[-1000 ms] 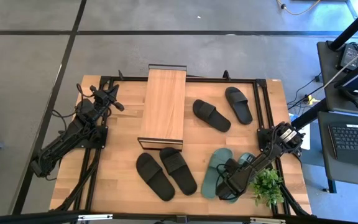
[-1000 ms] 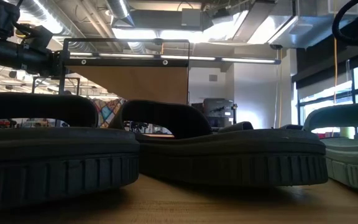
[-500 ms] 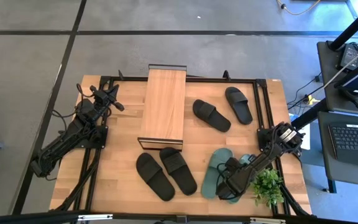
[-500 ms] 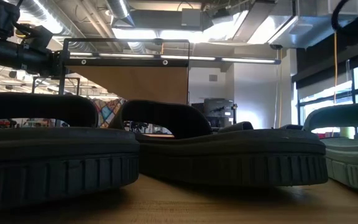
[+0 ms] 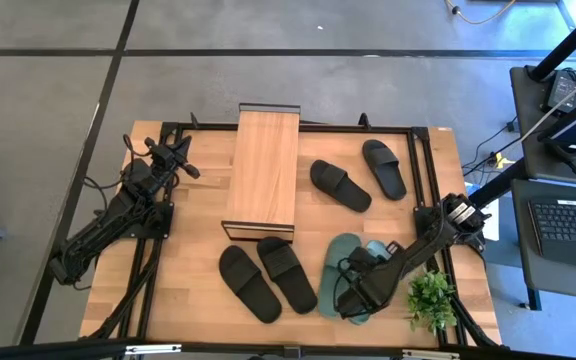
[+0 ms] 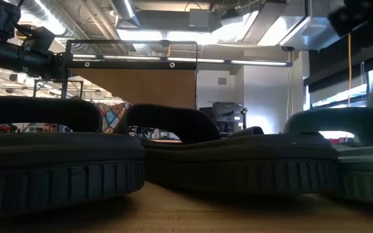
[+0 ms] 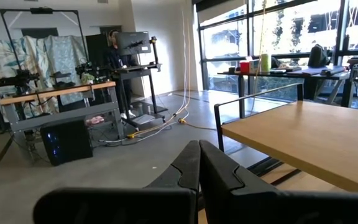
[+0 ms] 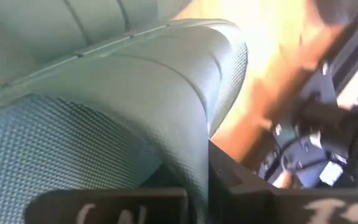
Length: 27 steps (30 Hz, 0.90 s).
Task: Pick and place slides into the shelf
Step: Put the green slide on the shelf
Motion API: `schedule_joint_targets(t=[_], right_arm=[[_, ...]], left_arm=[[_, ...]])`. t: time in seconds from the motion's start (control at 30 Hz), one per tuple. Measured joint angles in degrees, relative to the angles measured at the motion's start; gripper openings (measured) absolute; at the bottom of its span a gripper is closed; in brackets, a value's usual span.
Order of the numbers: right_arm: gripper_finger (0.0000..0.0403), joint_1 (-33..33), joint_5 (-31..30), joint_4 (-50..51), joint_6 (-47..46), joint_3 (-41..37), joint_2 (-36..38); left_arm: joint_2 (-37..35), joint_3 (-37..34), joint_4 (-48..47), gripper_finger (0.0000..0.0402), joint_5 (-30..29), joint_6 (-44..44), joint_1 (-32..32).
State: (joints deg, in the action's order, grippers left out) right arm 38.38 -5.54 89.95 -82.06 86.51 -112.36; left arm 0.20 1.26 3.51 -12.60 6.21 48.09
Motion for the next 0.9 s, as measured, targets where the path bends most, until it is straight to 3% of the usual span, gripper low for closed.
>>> schedule_joint_targets(t=[0.2,0.4,0.57,0.73,0.9], right_arm=[[0.0012,-1.24,-8.3,0.06,3.24,5.15,0.0],[0.0012,-3.04,-19.06,0.11,12.23,12.98,0.0],[0.0012,-3.29,-32.09,0.2,27.09,21.96,0.02],[0.0012,-3.27,-46.75,0.09,48.46,32.23,0.0],[0.0012,-4.58,-54.53,0.13,67.83,39.87,0.01]], left_arm=[[-0.01,-0.02,0.0,0.0,0.0,0.0,0.01],[-0.01,-0.02,0.0,0.0,0.02,0.0,0.01],[-0.01,-0.02,0.0,0.0,0.02,0.0,-0.01],[-0.01,-0.02,0.0,0.0,0.02,-0.02,0.01],[-0.01,0.0,0.0,0.0,0.02,-0.02,0.01]])
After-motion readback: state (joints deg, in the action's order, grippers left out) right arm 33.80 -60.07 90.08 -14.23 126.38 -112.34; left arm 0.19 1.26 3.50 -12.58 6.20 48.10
